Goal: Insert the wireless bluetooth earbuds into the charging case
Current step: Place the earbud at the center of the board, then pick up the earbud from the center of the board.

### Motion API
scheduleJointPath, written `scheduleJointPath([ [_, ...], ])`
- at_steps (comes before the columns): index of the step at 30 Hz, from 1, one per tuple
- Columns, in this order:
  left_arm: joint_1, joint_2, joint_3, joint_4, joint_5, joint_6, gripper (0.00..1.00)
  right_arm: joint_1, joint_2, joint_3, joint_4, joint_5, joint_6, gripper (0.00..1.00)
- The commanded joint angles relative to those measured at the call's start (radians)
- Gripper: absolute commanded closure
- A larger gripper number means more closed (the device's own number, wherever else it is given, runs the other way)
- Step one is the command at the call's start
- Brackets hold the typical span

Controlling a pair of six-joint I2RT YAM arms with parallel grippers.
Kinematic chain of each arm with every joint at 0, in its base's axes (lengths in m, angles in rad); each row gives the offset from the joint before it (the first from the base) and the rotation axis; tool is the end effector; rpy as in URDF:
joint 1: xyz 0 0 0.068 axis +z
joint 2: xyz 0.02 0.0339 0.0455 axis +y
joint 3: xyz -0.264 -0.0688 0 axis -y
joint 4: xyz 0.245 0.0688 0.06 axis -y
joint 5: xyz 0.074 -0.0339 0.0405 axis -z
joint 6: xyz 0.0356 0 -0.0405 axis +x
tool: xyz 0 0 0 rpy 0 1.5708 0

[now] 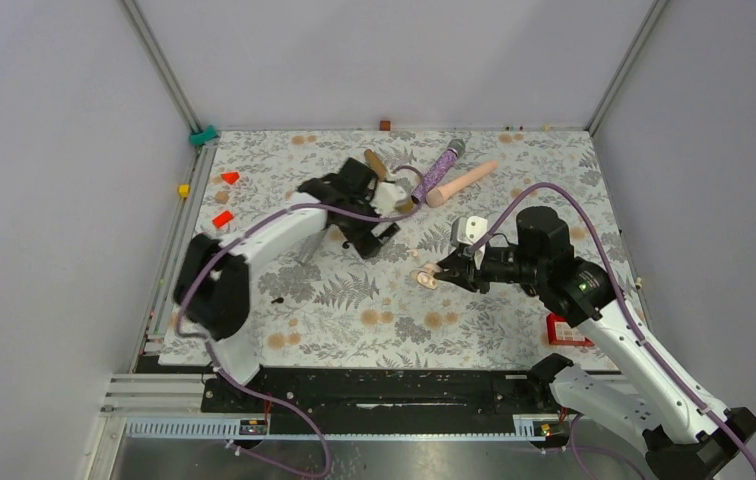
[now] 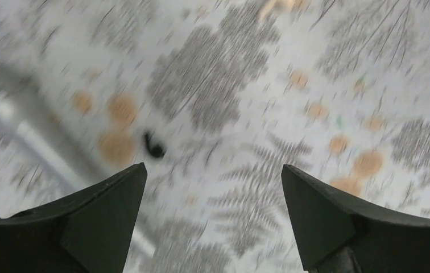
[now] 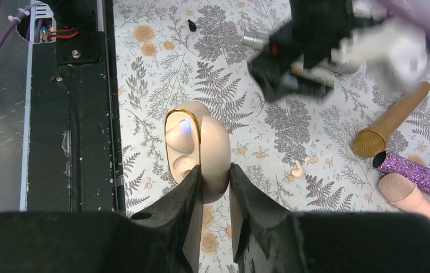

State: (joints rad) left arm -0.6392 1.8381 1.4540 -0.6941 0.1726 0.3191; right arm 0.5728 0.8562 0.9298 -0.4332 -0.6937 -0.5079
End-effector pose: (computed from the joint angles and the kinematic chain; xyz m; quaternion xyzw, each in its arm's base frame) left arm 0.3101 -0.2381 0.2358 0.4641 0.8477 -0.1212 0.2265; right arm 0.1405 0.1177 0.3551 -0.5637 0.5635 0.2967 0.5260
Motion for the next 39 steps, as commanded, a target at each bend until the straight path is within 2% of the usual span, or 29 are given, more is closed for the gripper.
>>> scheduleJointPath([
  [1, 0.119, -0.248, -0.167, -0.052, 0.051, 0.158, 0.09, -0.008, -0.017, -0.006, 0.038, -0.026, 0.004, 0.84],
  [6, 0.278, -0.368, -0.362, -0.134, 0.105, 0.320, 0.13, -0.008, -0.010, -0.008, 0.040, -0.047, 0.010, 0.84],
  [14, 0.442, -0.353, -0.515, -0.104, 0.052, 0.471, 0.25, -0.008, -0.010, -0.014, 0.043, -0.058, 0.018, 0.84],
  [22, 0.464, -0.308, -0.565, -0.083, 0.048, 0.508, 0.33, -0.008, -0.010, -0.025, 0.043, -0.052, 0.019, 0.84],
  [33, 0.474, -0.288, -0.618, -0.074, -0.002, 0.532, 0.40, -0.009, -0.015, -0.028, 0.043, -0.053, 0.023, 0.84],
  [39, 0.476, -0.277, -0.632, -0.068, -0.003, 0.530, 0.49, -0.008, -0.012, -0.028, 0.043, -0.057, 0.025, 0.84],
])
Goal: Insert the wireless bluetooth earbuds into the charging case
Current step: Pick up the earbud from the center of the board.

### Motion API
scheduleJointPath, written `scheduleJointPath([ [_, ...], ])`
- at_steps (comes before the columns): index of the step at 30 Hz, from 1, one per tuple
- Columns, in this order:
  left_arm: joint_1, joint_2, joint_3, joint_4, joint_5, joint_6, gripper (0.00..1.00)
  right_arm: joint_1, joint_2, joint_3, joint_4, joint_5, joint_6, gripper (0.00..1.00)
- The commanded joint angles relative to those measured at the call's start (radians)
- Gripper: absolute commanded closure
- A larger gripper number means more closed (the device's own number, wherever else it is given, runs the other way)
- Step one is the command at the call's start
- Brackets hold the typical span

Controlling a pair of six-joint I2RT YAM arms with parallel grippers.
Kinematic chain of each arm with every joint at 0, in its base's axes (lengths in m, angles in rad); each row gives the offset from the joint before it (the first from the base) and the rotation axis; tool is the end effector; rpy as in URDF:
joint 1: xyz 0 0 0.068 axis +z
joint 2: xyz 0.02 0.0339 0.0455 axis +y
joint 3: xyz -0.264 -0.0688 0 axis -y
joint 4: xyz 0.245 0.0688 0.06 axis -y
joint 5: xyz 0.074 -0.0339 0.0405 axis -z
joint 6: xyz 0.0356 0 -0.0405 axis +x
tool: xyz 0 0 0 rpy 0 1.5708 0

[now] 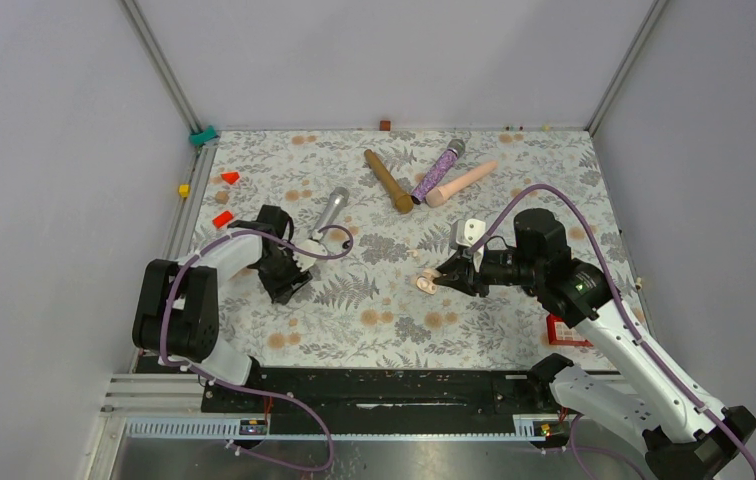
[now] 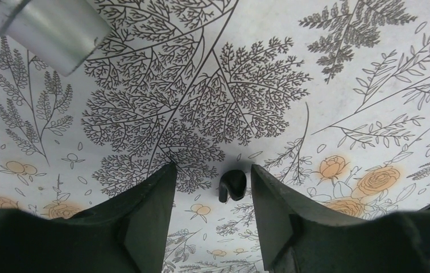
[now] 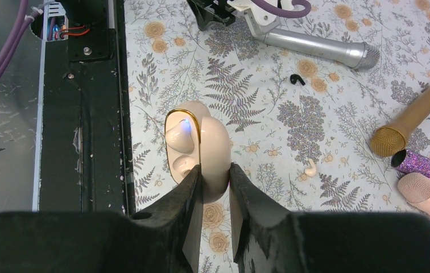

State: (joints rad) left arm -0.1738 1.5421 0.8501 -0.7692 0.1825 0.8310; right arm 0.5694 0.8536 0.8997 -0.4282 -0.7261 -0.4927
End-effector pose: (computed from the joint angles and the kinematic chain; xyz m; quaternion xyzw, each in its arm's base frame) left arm 0.2464 -0.0498 0.1589 0.4832 0.8691 -0.0685 0.0810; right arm 0.1404 0.1179 0.3462 -0.5637 0.5671 0.3141 0.5118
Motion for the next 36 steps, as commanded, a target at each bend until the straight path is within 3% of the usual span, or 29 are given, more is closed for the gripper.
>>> scheduleJointPath([
  [1, 0.010, 0.020, -0.028, 0.007, -0.011, 0.018, 0.50, -0.005, -0.008, 0.002, 0.038, -0.025, 0.010, 0.84],
  [5, 0.010, 0.020, -0.021, -0.012, -0.010, 0.019, 0.58, -0.005, -0.004, 0.004, 0.038, -0.027, 0.011, 0.84],
  [14, 0.010, -0.017, -0.027, -0.056, -0.019, 0.029, 0.59, -0.005, -0.005, 0.006, 0.038, -0.033, 0.012, 0.84],
  [20, 0.010, -0.001, -0.006, -0.078, 0.003, 0.021, 0.82, -0.005, -0.007, 0.006, 0.039, -0.036, 0.013, 0.84],
  [27, -0.005, -0.001, 0.065, -0.111, 0.037, -0.020, 0.83, -0.005, -0.007, 0.009, 0.038, -0.031, 0.013, 0.84],
  [30, -0.064, -0.039, 0.129, -0.136, 0.055, -0.060, 0.81, -0.006, -0.010, 0.017, 0.036, -0.014, 0.009, 0.84],
  [36, -0.304, -0.013, 0.311, -0.115, 0.058, -0.194, 0.78, -0.005, -0.027, 0.043, 0.014, 0.028, -0.017, 0.84],
])
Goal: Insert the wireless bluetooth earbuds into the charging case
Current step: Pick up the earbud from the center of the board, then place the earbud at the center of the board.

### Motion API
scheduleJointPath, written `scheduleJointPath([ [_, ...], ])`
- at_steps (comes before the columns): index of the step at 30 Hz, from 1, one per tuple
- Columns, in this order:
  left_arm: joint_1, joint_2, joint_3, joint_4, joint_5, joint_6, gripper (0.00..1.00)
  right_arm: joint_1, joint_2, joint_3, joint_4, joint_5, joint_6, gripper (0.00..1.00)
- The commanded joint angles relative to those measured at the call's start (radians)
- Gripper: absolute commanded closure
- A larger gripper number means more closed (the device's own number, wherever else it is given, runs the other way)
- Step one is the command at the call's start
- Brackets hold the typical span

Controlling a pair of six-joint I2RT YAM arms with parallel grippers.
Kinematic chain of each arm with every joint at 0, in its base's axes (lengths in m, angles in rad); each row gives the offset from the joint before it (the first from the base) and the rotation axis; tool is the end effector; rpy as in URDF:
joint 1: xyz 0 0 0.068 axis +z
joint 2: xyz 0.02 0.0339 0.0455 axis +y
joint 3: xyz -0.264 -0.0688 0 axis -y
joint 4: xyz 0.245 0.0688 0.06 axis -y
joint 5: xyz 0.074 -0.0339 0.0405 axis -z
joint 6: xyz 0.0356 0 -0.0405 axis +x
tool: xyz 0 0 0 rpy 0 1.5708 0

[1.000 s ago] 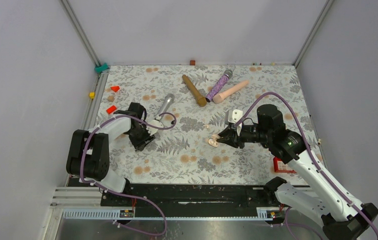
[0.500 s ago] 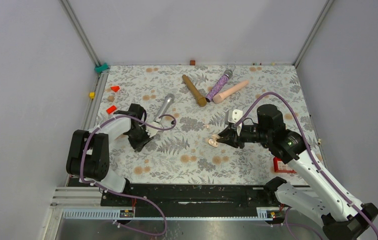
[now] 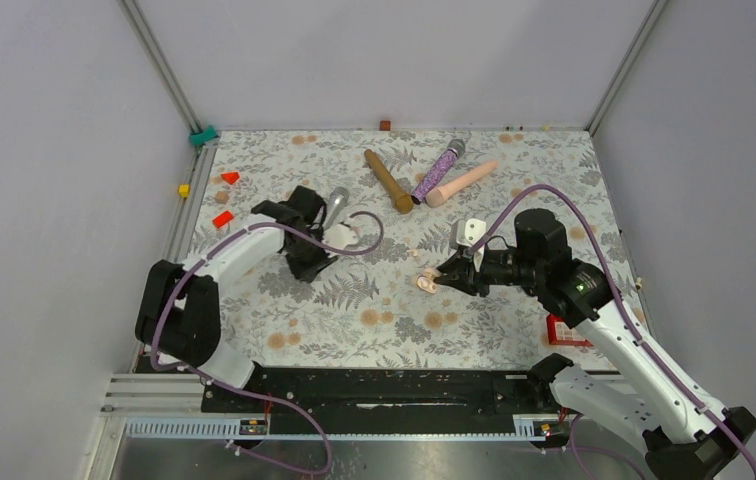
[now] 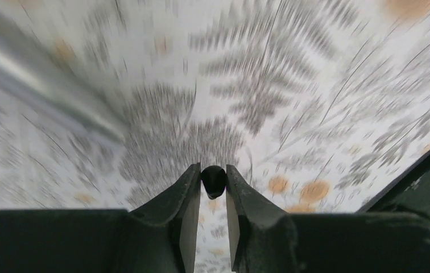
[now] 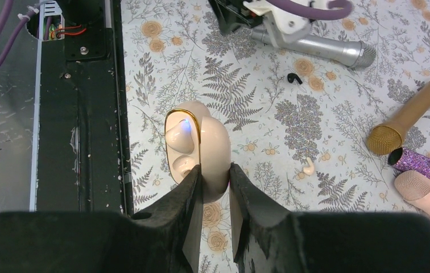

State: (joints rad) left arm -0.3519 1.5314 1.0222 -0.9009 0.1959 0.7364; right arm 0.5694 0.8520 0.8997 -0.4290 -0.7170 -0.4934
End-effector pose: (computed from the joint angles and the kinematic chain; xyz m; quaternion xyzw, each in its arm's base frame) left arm 0.2513 -0.0996 0.2027 0.5203 0.8447 -0.0804 0.0970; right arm 0.1403 0.1176 0.3463 -0.5625 0.5690 0.3103 0.5133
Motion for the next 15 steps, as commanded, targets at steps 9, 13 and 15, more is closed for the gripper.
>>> scheduleJointPath([
  [9, -0.301, 0.414, 0.611, 0.055, 0.026, -0.230, 0.78, -0.006, -0.084, 0.047, -0.007, 0.026, -0.031, 0.84],
  [13, -0.333, 0.564, 0.778, 0.045, 0.024, -0.259, 0.78, -0.006, -0.094, 0.040, -0.006, 0.034, -0.038, 0.84],
  [15, -0.343, 0.615, 0.821, 0.045, 0.016, -0.264, 0.78, -0.006, -0.095, 0.037, -0.006, 0.028, -0.039, 0.84],
])
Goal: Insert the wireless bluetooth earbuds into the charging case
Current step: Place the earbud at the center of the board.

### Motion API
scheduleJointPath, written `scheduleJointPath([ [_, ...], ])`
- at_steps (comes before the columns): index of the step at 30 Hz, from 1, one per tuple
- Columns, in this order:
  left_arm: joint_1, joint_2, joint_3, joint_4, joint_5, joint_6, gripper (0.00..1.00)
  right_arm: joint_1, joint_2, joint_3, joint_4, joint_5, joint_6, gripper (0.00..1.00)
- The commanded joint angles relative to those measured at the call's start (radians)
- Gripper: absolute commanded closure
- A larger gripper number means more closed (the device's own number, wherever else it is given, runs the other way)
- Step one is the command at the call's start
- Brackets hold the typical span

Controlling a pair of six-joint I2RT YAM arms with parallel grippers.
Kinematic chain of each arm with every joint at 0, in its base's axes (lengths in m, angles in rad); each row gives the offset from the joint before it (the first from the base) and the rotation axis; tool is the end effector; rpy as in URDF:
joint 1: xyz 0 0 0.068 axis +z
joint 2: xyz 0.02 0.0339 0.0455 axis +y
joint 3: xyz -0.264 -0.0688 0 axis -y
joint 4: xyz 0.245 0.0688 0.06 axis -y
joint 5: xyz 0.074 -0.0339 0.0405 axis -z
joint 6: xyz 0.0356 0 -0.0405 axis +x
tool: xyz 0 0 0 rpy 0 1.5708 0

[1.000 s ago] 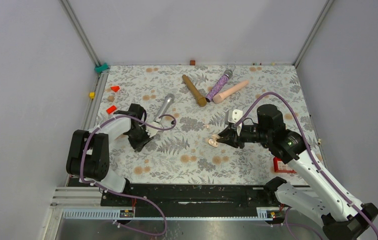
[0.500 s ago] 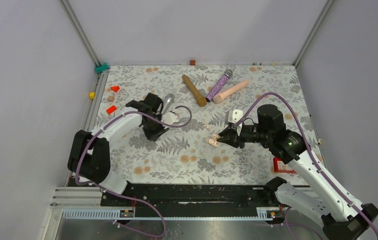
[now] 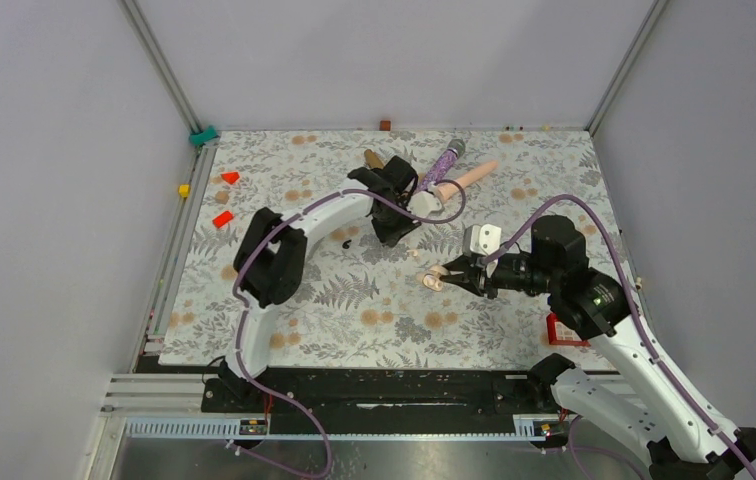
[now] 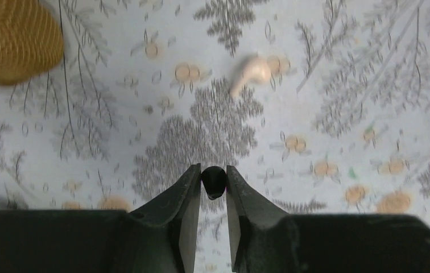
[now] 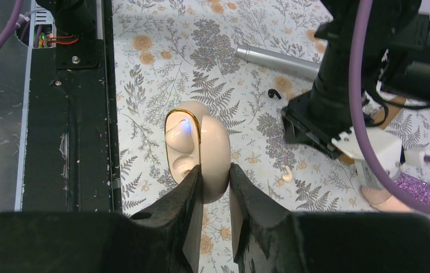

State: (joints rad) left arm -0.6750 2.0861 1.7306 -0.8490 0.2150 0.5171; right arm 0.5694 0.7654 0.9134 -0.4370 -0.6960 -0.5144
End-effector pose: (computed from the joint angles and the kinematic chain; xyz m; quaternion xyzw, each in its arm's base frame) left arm 0.3385 -0.2806 0.2126 0.5650 0.7981 -0.1194 0.1722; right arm 0.1226 0.1056 0.3630 -0.5633 0.5404 0.2887 0.5543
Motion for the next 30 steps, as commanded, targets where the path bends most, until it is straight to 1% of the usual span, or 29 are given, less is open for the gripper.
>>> scheduleJointPath([
  [1, -0.023, 0.073, 0.123, -0.002, -0.003, -0.047, 0.77, -0.006, -0.009, 0.021, 0.002, 0.004, -0.017, 0.84],
  [6, -0.031, 0.086, 0.100, 0.034, -0.018, -0.062, 0.67, -0.007, -0.006, 0.021, 0.003, -0.008, -0.019, 0.84],
  [8, -0.034, 0.079, 0.079, 0.049, -0.033, -0.065, 0.61, -0.006, -0.002, 0.025, 0.002, -0.014, -0.019, 0.84],
  [10, -0.032, 0.067, 0.059, 0.062, -0.054, -0.070, 0.47, -0.006, 0.004, 0.029, 0.002, -0.019, -0.016, 0.84],
  [11, -0.033, 0.055, 0.050, 0.069, -0.070, -0.071, 0.38, -0.006, 0.005, 0.034, 0.002, -0.019, -0.014, 0.84],
  [12, -0.031, 0.034, 0.031, 0.080, -0.086, -0.073, 0.17, -0.007, 0.005, 0.037, 0.001, -0.019, -0.010, 0.84],
  [13, -0.029, 0.004, 0.008, 0.094, -0.101, -0.072, 0.03, -0.007, 0.004, 0.042, 0.001, -0.019, -0.008, 0.84],
  [14, -0.027, -0.032, -0.017, 0.114, -0.114, -0.070, 0.02, -0.006, 0.005, 0.048, -0.005, -0.020, -0.007, 0.84],
  [17, -0.001, -0.169, -0.089, 0.160, -0.149, -0.062, 0.02, -0.006, 0.012, 0.074, -0.030, -0.014, -0.008, 0.84],
  [21, 0.085, -0.389, -0.157, 0.190, -0.144, -0.051, 0.01, -0.006, 0.034, 0.115, -0.051, -0.010, -0.011, 0.84],
  [24, 0.139, -0.543, -0.217, 0.229, -0.127, -0.003, 0.01, -0.006, 0.062, 0.142, -0.053, -0.006, -0.013, 0.84],
  [26, 0.144, -0.646, -0.254, 0.264, -0.148, 0.024, 0.01, -0.007, 0.088, 0.154, -0.053, -0.005, -0.019, 0.84],
  [28, 0.145, -0.713, -0.271, 0.261, -0.136, 0.027, 0.01, -0.006, 0.119, 0.169, -0.055, 0.006, -0.031, 0.84],
  [30, 0.144, -0.760, -0.309, 0.260, -0.066, 0.056, 0.01, -0.007, 0.152, 0.189, -0.061, 0.019, -0.045, 0.84],
])
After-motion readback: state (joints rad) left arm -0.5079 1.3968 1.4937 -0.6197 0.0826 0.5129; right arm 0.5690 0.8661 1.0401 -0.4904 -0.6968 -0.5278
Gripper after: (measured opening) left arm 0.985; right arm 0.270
